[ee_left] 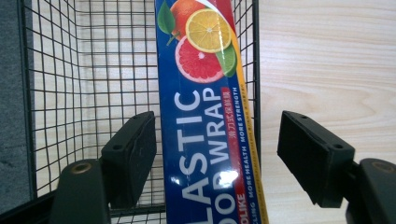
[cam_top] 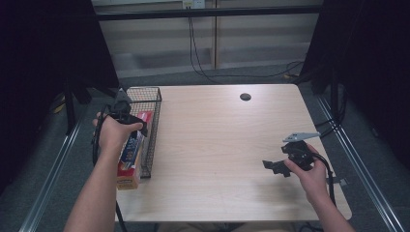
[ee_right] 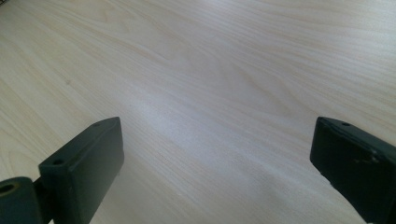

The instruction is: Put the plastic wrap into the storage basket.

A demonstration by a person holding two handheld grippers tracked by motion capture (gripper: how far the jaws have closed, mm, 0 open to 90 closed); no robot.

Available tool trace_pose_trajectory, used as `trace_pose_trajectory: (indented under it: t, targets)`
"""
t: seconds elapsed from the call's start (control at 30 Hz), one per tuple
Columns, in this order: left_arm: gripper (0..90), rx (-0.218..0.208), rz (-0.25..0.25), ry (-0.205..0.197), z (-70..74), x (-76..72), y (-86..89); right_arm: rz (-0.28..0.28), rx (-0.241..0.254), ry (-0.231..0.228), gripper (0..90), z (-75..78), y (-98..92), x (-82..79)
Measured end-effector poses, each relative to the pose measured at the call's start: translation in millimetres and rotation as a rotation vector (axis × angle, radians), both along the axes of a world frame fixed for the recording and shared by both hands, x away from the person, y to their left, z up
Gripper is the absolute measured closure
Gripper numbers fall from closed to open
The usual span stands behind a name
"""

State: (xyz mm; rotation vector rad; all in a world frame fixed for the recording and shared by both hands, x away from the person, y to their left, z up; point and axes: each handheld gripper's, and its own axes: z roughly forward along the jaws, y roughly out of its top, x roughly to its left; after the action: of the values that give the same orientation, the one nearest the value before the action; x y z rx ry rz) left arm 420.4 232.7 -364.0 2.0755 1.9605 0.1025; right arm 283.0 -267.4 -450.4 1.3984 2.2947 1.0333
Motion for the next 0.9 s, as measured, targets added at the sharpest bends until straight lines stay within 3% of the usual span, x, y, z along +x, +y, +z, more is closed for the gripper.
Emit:
trace_pose_trajectory:
  t: [0.23,0.53,0.9]
  targets:
    - [22.3,-0.014,-0.026,-0.025,11.5,-4.1,2.5,0.011,-0.001,0.0,2.8,0.2,1.5,1.1]
    - [16.2,-0.052,-0.035,-0.048,20.4,-8.4,-7.1,0.017,-0.003,-0.003,2.8,0.1,4.0,1.8]
    - [12.0,-0.077,-0.104,-0.091,28.4,-13.8,-21.8,0.022,0.0,-0.002,2.8,-0.1,4.5,3.2]
